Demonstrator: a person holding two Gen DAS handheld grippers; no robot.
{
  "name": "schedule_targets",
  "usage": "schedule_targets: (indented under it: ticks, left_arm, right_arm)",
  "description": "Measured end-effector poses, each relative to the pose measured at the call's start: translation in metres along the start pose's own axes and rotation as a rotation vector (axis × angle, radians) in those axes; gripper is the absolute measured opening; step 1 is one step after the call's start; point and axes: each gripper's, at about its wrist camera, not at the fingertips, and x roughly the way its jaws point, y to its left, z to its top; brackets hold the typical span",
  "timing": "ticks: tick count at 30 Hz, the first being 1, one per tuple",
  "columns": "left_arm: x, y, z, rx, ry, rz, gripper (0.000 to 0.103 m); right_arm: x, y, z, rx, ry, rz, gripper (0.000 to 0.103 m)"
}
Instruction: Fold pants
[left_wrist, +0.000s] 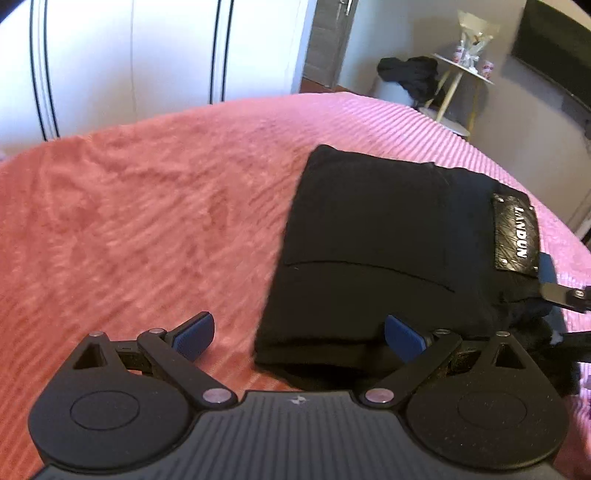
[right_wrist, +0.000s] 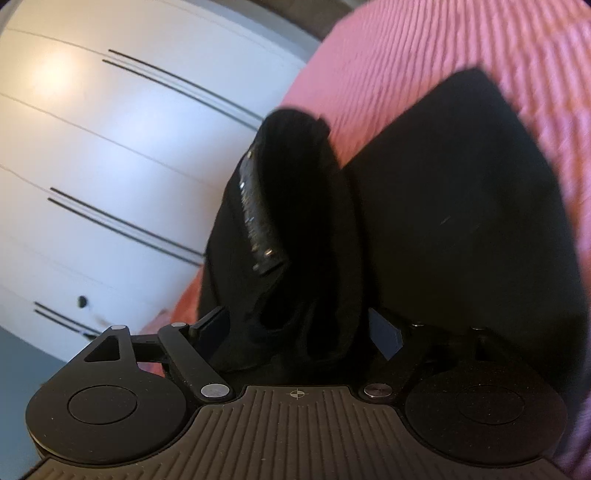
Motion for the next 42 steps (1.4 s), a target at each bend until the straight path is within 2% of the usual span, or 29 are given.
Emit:
schedule_targets:
  ticks: [1, 3, 5, 7, 11, 15, 16, 17, 18, 19, 21, 25, 27, 28, 32, 33, 35, 39, 42]
  left_arm:
    - [0.001, 0.0, 0.0, -0.002, 0.007, -0.014, 0.099]
    - [0.004, -0.001, -0.003, -0.001, 0.024, -0.028, 0.099]
    - [0.004, -0.003, -0.006, 0.007, 0.05, -0.042, 0.099]
    - [0.006, -0.008, -0.007, 0.039, 0.065, -0.053, 0.099]
    - [0.011, -0.018, -0.011, 0.103, 0.078, -0.083, 0.099]
    - [0.025, -0.022, -0.011, 0.135, 0.141, -0.05, 0.099]
    - [0.025, -0.024, -0.011, 0.147, 0.147, -0.051, 0.099]
    - [0.025, -0.025, -0.012, 0.155, 0.148, -0.052, 0.099]
    - [0.025, -0.026, -0.012, 0.163, 0.147, -0.058, 0.099]
    - [0.024, -0.026, -0.013, 0.163, 0.145, -0.06, 0.099]
    - [0.024, -0.025, -0.014, 0.154, 0.144, -0.061, 0.099]
    - [0.024, -0.015, -0.013, 0.085, 0.164, -0.057, 0.098]
    - [0.024, -0.006, -0.012, 0.027, 0.168, -0.057, 0.091]
    - [0.024, 0.0, -0.013, -0.009, 0.173, -0.065, 0.09]
    - [0.025, 0.023, -0.014, -0.161, 0.179, -0.115, 0.079]
    - [0.025, 0.029, -0.015, -0.195, 0.179, -0.129, 0.072]
    - [0.025, 0.037, -0.018, -0.253, 0.176, -0.155, 0.064]
    - [0.022, 0.045, -0.02, -0.298, 0.166, -0.199, 0.063]
    - [0.023, 0.043, -0.019, -0.293, 0.175, -0.223, 0.063]
  right_arm:
    - [0.004, 0.001, 0.0, 0.011, -0.004, -0.002, 0.083]
    - [0.012, -0.001, -0.001, 0.03, -0.013, 0.001, 0.069]
    - [0.016, -0.006, -0.002, 0.064, -0.028, 0.023, 0.051]
    - [0.013, -0.01, -0.004, 0.097, -0.04, 0.042, 0.049]
    - [0.015, -0.005, -0.007, 0.098, -0.05, 0.04, 0.064]
    - [0.021, 0.008, -0.004, 0.105, -0.043, -0.009, 0.067]
    - [0.02, 0.01, -0.005, 0.119, -0.055, -0.023, 0.061]
    - [0.019, 0.014, -0.007, 0.123, -0.076, -0.049, 0.046]
    - [0.018, 0.019, -0.008, 0.117, -0.09, -0.065, 0.044]
    - [0.017, 0.027, -0.009, 0.104, -0.108, -0.077, 0.036]
    - [0.01, 0.049, -0.012, 0.05, -0.148, -0.087, 0.031]
    - [-0.011, 0.098, -0.012, -0.017, -0.203, -0.032, 0.029]
    - [-0.024, 0.123, -0.014, -0.08, -0.238, -0.027, 0.029]
    - [-0.032, 0.132, -0.016, -0.1, -0.255, -0.022, 0.028]
    - [-0.061, 0.153, -0.019, -0.13, -0.317, -0.013, 0.028]
    - [-0.07, 0.155, -0.021, -0.141, -0.335, -0.021, 0.028]
    - [-0.083, 0.155, -0.024, -0.163, -0.373, -0.057, 0.028]
    - [-0.102, 0.132, -0.033, -0.157, -0.399, -0.149, 0.028]
    - [-0.091, 0.104, -0.039, -0.127, -0.38, -0.247, 0.03]
